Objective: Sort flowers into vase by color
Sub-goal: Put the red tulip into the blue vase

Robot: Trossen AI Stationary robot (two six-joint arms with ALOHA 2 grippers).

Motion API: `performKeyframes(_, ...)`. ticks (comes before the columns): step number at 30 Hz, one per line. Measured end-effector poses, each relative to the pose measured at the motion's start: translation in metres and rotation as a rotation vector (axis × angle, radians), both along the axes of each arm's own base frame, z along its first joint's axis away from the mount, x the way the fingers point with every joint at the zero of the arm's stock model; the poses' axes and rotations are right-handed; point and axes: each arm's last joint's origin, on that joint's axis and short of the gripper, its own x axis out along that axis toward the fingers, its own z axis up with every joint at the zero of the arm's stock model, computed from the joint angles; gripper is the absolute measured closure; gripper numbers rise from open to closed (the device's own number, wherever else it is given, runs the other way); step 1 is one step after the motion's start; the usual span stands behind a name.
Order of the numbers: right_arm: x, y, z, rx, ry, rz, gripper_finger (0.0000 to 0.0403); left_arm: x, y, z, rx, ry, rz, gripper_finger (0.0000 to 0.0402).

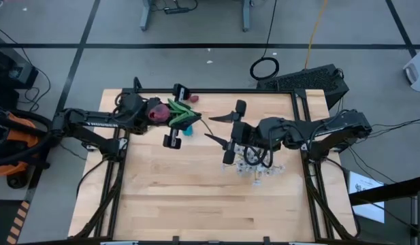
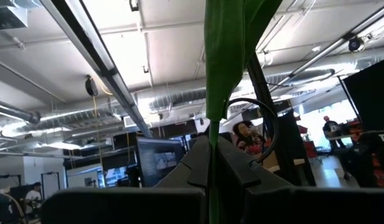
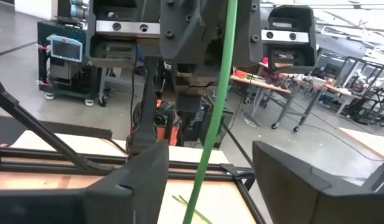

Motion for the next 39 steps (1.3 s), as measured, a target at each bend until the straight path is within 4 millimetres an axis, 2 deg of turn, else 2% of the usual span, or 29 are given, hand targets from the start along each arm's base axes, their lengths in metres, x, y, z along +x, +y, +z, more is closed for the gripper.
performKeyframes(9,0.003,-0.008,0.0,0.065,-0.014,0.097,0.0277,0.001,-0.008,0.0,0.04,-0.017,-0.003,0.0384)
performKeyframes(17,0.003,-0.01,-0.001,0.044,0.008,0.107,0.0392,0.003,-0.009,-0.003,0.035,-0.004,-0.004,0.0384)
performKeyframes(24,0.003,-0.011,-0.004,0.037,0.041,0.085,0.0399,0.003,-0.008,-0.004,-0.032,0.06,-0.027,0.0374)
performKeyframes(33,-0.007,-0.014,-0.001,0.033,0.064,0.023,0.0402,-0.008,-0.008,-0.001,-0.028,0.138,-0.003,0.0279)
performKeyframes(39,-0.011,-0.015,0.003,0.044,0.053,0.017,0.0402,-0.018,-0.008,0.005,-0.028,0.15,-0.004,0.0262)
